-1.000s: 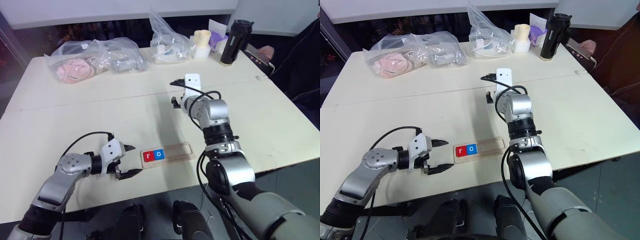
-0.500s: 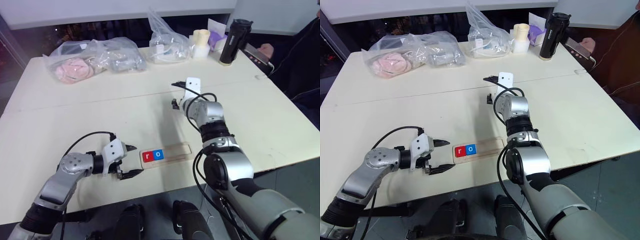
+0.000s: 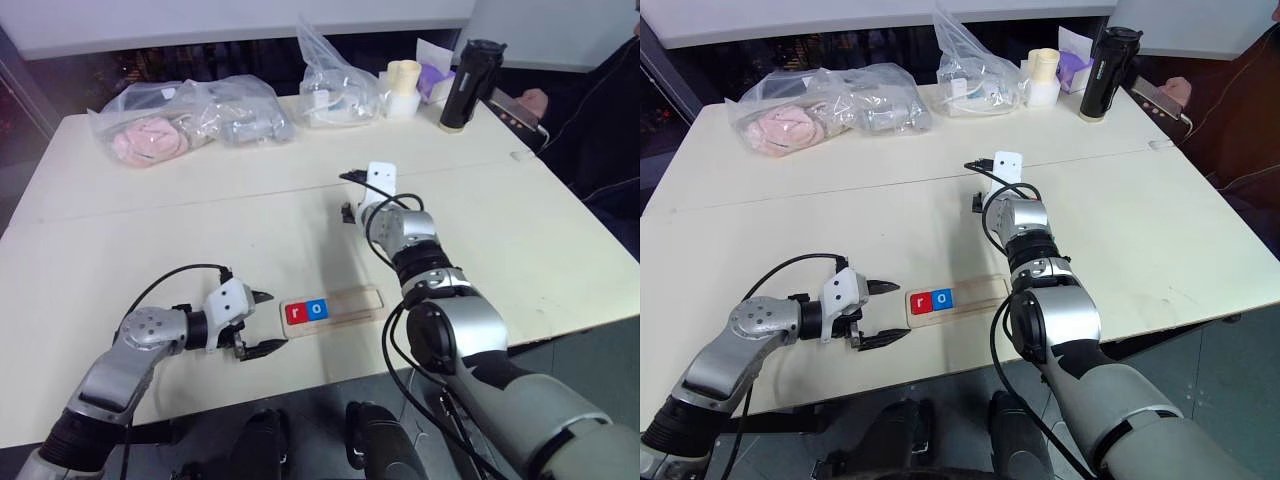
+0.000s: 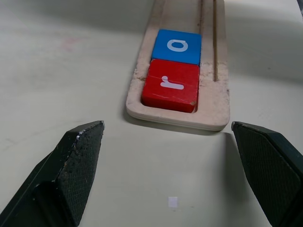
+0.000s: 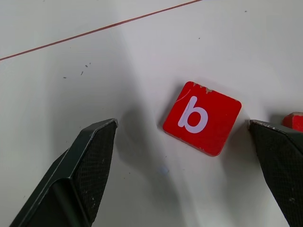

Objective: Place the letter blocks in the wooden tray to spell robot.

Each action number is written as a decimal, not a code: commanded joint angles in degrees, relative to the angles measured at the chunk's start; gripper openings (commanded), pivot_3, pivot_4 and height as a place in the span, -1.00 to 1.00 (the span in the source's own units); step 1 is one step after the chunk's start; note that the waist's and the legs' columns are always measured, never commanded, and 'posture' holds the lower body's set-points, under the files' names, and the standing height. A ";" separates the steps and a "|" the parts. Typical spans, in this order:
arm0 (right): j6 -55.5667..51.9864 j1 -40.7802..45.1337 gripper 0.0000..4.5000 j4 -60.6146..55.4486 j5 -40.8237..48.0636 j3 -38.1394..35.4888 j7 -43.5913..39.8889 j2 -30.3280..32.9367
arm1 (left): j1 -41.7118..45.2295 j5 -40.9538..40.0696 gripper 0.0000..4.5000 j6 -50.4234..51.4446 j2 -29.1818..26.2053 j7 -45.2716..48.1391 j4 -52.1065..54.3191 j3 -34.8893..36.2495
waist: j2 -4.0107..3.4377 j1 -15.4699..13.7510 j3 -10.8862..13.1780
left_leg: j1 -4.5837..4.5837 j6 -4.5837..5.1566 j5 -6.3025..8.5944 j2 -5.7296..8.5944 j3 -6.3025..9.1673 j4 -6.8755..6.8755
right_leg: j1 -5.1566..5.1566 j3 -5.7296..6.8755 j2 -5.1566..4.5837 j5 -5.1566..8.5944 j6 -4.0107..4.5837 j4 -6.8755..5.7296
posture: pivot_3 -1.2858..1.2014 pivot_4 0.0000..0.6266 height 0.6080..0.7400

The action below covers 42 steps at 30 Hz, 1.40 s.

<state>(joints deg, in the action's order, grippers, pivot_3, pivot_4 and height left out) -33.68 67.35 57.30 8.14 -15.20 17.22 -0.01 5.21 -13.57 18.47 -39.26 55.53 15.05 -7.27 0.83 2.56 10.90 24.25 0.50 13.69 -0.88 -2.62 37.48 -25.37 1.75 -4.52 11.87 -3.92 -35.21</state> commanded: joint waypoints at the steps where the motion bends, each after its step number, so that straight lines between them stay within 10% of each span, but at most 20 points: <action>1: 0.82 1.02 0.43 1.91 0.38 -0.21 -0.21 0.45 | -0.08 -0.46 1.00 0.01 -0.21 -0.19 2.53 0.23 | 0.01 0.04 -0.01 | 0.00 0.00 0.00 0.00 0.00 0.00 | 0.00 0.00 0.00 0.00 0.00 0.00 | 0.03 -0.52 1.00; 7: 2.29 1.77 -0.51 3.48 0.39 -0.20 -0.45 1.22 | 0.33 -0.40 1.00 0.37 0.03 -0.62 2.75 -0.29 | 0.01 0.15 -0.01 | -0.08 0.00 -0.01 -0.01 -0.01 -0.11 | -0.01 -0.04 0.03 0.00 0.00 -0.02 | 0.03 -0.52 1.00; 27: -55.53 -24.15 -0.51 -81.03 10.14 9.44 -19.55 16.68 | 0.87 0.22 1.00 -1.98 1.29 0.68 -0.61 -2.54 | -0.02 -0.29 0.01 | 0.07 -0.01 -0.01 0.00 0.01 -0.22 | -0.18 0.00 -0.01 0.03 -0.01 0.01 | 0.03 -0.52 1.00; 34: -58.82 -37.46 -0.51 -94.73 19.71 6.21 -27.21 30.49 | 0.60 0.22 1.00 -3.73 0.53 1.87 -2.35 -2.14 | 0.01 -1.21 0.00 | 0.12 -0.02 0.00 0.01 -0.01 -0.24 | -0.18 -0.01 -0.05 0.09 -0.08 0.15 | 0.03 -0.52 1.00; 42: -58.82 -51.71 -0.51 -100.21 22.30 4.90 -25.63 32.30 | 0.72 -0.10 1.00 -5.10 0.44 2.66 -3.20 -1.78 | 0.01 -1.78 0.00 | 0.07 -0.03 0.00 -0.03 -0.01 -0.23 | -0.17 0.00 -0.05 0.18 -0.20 0.14 | 0.03 -0.52 1.00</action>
<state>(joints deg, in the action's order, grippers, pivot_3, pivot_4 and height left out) -92.11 16.06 -40.59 30.50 -9.55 -9.08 31.63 6.36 -13.26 14.06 -38.22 57.55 12.11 -9.88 0.84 0.78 10.90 24.33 0.48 13.69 -0.92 -2.65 37.26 -25.54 1.74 -4.58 12.05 -4.12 -35.06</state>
